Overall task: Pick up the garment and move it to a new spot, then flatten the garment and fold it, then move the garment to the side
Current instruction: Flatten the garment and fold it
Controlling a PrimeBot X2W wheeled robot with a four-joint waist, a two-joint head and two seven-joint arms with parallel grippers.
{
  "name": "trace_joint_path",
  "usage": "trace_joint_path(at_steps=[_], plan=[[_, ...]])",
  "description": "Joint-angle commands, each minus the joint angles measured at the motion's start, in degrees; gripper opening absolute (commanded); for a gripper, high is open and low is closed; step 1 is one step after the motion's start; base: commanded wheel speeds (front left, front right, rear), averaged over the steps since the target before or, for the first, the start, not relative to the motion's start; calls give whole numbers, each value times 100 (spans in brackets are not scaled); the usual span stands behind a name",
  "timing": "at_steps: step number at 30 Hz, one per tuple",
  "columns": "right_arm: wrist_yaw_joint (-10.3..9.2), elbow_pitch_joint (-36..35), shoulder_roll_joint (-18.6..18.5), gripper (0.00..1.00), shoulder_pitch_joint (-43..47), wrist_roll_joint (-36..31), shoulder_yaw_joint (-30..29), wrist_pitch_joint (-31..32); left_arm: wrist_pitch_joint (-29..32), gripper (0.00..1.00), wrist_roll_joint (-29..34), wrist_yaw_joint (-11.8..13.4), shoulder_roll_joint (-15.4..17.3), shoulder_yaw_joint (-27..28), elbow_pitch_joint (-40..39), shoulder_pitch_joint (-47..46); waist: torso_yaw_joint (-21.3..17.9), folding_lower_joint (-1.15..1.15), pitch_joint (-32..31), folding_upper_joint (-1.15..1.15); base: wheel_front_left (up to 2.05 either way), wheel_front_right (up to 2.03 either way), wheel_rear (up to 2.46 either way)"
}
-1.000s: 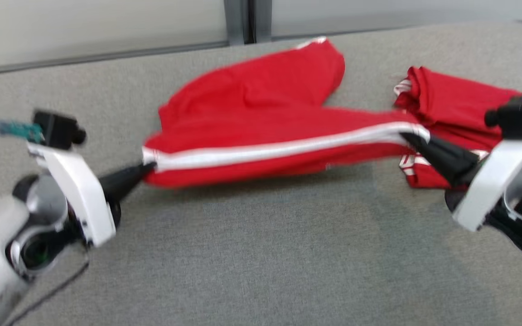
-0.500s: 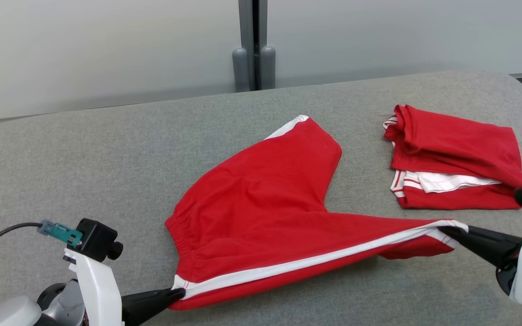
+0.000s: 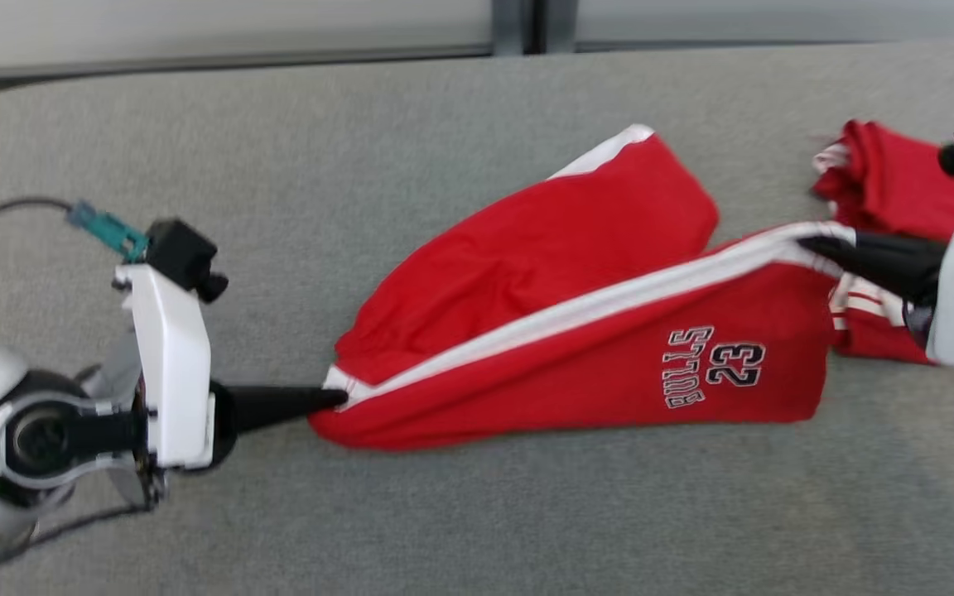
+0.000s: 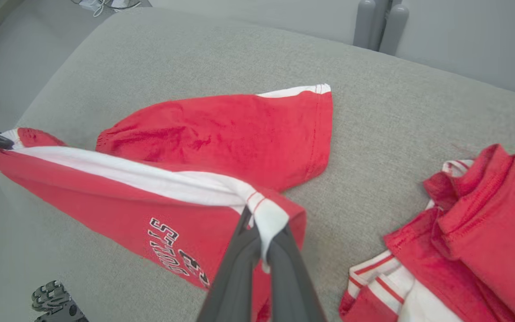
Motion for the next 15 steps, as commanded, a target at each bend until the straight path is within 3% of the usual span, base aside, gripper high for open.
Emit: trace_joint_path(at_steps=[1, 9, 15], plan=[[-12, 127, 102, 0, -248, -69, -51, 187, 154, 0, -83, -18, -104, 55, 176, -255, 359, 0, 474, 0, 0, 0, 0], [-11, 945, 577, 0, -1252, -196, -79, 984, 535, 0, -345, -21, -735, 240, 1035, -1016, 681, 0, 1027, 0, 0, 0, 0], [-11, 1519, 840, 0, -1869, -328, -35, 1053, 650, 0, -483, -51, -1161, 321, 1540, -1377, 882, 0, 1369, 0, 0, 0, 0]])
